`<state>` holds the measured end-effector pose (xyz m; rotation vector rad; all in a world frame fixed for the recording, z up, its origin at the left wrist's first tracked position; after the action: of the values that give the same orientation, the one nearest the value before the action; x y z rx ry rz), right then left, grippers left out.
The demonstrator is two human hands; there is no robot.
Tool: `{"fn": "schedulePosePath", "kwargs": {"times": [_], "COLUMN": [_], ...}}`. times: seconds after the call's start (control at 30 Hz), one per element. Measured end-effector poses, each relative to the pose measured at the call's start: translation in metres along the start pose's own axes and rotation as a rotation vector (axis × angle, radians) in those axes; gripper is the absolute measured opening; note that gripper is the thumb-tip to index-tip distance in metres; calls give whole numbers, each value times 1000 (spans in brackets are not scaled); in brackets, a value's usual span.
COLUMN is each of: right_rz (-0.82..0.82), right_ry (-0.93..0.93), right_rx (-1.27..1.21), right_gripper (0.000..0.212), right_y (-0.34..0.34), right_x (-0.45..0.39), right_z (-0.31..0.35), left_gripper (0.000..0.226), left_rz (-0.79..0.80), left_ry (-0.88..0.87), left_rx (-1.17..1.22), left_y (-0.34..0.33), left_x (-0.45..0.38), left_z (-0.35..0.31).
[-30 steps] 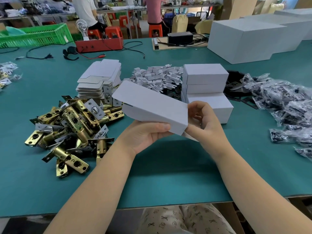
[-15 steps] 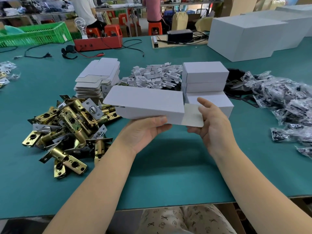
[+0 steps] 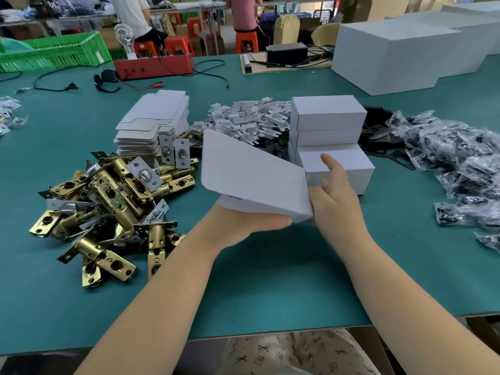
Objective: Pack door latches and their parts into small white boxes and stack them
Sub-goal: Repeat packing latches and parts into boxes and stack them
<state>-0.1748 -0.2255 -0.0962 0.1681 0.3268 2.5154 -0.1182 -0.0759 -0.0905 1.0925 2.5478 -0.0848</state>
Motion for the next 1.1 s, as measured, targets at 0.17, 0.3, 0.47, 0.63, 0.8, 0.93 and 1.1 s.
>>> {"fn": "schedulePosePath", "kwargs": {"times": [0.17, 0.3, 0.47, 0.63, 0.8, 0.93, 1.1], "right_rz": [69, 348, 546, 591, 559, 469, 407], "right_ry": [-149, -399, -261, -365, -408, -410, -344], "right_rx": [-226, -729, -776, -758, -602, -563, -520], "right_gripper": [33, 33, 29, 46, 43, 35, 39], "right_y": [-2, -14, -20, -32, -37, -30, -25], "right_x": [-5, -7, 2, 4, 6, 0, 0], "right_z": [-6, -10, 7, -3, -10, -12, -9], "left_gripper": [58, 61, 49, 61, 49, 39, 52], "left_rz": [42, 6, -84, -59, -16, -30, -62], "left_ry": [-63, -61, -21, 28, 14, -30, -28], "left_rx": [-191, -152, -28, -2, 16, 130, 187], "left_y": [-6, -6, 2, -11, -16, -11, -10], "left_x": [0, -2, -2, 1, 0, -5, -10], "left_z": [-4, -1, 2, 6, 9, 1, 4]}}
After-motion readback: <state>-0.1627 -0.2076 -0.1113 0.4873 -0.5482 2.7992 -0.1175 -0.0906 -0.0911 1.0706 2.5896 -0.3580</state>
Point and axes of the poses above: each hand's wrist, its own x-axis away from the middle knuckle, its own y-axis out of the back of the hand, z = x × y, the point moved 8 cm from there along -x, towards the middle knuckle, and after that the axes turned 15 degrees about -y, right-handed, at the moved point
